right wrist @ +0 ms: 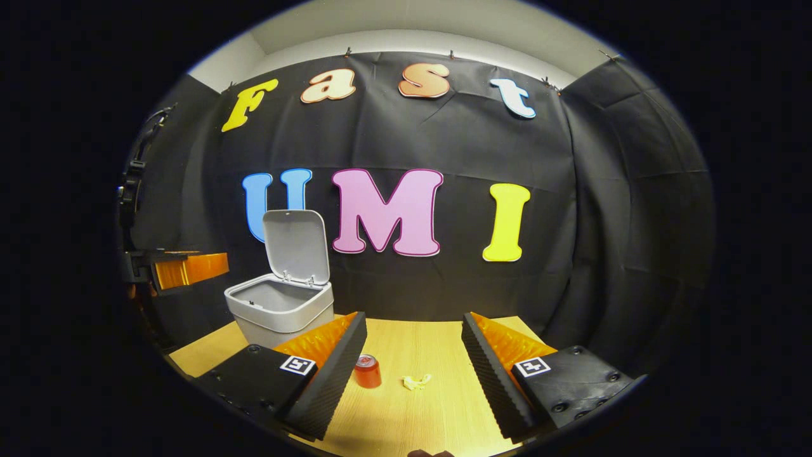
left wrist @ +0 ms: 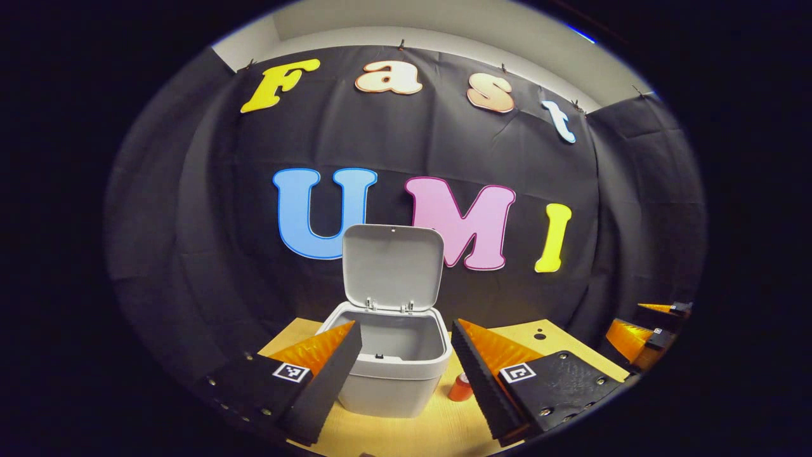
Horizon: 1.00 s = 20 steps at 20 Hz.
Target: Press the lid of the desktop garbage bin to open it, pick up the crumpled paper on the desktop and throw it into the bin, then pick up the pop can on the desktop and drop it into the bin, and finally close the garbage bin lid.
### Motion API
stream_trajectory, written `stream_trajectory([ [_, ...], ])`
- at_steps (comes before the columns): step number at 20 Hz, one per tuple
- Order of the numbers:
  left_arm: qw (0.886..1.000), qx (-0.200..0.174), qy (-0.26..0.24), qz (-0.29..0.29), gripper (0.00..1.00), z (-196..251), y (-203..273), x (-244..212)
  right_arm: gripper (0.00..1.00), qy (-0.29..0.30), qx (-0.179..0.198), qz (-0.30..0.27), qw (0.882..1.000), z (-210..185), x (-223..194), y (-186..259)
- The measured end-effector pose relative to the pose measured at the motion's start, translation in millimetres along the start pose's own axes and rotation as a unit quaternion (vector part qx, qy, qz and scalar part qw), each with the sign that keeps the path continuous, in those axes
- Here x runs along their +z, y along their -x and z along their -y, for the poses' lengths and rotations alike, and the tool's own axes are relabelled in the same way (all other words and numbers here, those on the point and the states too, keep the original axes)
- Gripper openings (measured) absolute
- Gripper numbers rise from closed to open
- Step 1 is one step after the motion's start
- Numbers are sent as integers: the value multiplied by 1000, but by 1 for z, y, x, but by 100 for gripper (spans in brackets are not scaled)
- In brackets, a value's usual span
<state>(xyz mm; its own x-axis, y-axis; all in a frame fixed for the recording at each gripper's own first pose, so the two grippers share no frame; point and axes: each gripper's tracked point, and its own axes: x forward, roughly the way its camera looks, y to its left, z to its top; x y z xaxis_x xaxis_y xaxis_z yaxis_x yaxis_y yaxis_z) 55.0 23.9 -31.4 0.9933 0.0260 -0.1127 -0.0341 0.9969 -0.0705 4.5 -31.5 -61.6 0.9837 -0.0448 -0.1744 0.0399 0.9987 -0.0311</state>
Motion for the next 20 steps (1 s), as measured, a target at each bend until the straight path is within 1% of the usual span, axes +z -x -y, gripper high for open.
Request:
stream_trajectory([
  [1, 1000, -3, -3, 0, 93, 2, 4, -1, 98, -10, 5, -3, 1000, -3, -2, -3],
  [3, 1000, -14, -4, 5, 93, 11, 9, -1, 98, -13, 4, -9, 1000, -5, -7, -12],
  [6, 999, -51, 2, 19, 93, 34, 15, 3, 98, -4, 6, -27, 1000, -6, -18, -24],
  [7, 998, -54, 0, 29, 93, 36, 16, 7, 98, 0, 8, -31, 999, -5, -19, -27],
  [10, 998, -55, -12, 37, 93, 40, 20, 11, 98, 9, 10, -48, 999, 0, -31, -40],
  [13, 998, -59, -5, 33, 93, 45, 23, 9, 98, 11, 16, -70, 997, 2, -45, -54],
  [15, 999, -50, -2, 22, 93, 43, 25, 4, 98, 25, 22, -91, 995, 1, -59, -67],
  [18, 999, -44, 9, 11, 93, 48, 27, -3, 98, 43, 36, -140, 989, -1, -92, -89],
  [20, 999, -39, 11, 1, 93, 51, 29, -11, 98, 31, 48, -199, 978, 1, -123, -99],
])
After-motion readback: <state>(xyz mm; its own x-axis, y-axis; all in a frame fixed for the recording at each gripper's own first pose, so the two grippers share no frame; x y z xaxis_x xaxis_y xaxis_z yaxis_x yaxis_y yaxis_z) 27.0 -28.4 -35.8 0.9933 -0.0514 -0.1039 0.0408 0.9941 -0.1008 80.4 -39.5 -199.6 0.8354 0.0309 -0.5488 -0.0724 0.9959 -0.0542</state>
